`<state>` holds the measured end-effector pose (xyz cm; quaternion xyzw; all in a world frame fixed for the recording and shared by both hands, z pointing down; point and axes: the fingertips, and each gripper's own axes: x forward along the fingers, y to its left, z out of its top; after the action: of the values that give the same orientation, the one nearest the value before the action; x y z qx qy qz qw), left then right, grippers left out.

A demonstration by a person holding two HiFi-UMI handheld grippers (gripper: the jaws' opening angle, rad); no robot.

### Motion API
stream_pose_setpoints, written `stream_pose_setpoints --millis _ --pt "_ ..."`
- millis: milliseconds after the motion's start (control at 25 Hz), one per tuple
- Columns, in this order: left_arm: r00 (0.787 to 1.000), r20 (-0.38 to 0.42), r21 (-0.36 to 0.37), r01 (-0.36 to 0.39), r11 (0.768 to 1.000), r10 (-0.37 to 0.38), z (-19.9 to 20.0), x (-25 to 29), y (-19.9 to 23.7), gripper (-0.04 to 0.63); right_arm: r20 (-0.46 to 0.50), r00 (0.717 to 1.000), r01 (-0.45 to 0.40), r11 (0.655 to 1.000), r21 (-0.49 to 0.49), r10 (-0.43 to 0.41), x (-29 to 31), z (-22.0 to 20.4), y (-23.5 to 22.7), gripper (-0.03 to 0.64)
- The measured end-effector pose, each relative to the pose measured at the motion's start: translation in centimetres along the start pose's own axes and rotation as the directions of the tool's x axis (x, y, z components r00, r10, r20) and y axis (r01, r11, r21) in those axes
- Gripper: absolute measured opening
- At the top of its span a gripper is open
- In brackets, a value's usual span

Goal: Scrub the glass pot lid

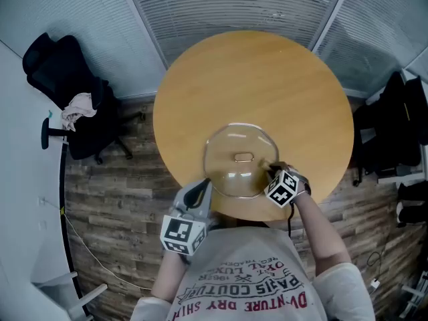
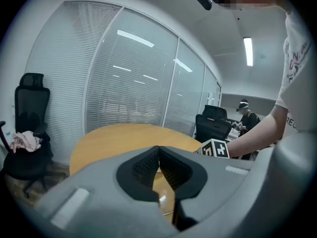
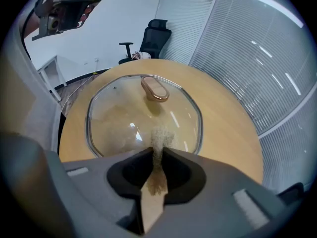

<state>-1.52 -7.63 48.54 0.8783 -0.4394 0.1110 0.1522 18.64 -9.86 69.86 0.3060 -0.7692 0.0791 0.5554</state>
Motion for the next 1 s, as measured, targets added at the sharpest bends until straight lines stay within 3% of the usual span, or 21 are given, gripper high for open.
stream_pose_setpoints --millis 600,1000 --pt "0.991 -0.031 0.051 0.132 0.99 -0.13 -1.1 -2.6 1.4 0.008 -0.04 0.996 0.086 0.96 0.265 -0.078 -1.2 1.3 5.7 0.058" --pt "0.99 -0.028 0.064 0.139 0.988 -0.137 -1.5 -5.5 3.9 0.008 -0.059 0.993 0.114 0.939 0.324 -0.1 -0.9 4.2 8.8 0.058"
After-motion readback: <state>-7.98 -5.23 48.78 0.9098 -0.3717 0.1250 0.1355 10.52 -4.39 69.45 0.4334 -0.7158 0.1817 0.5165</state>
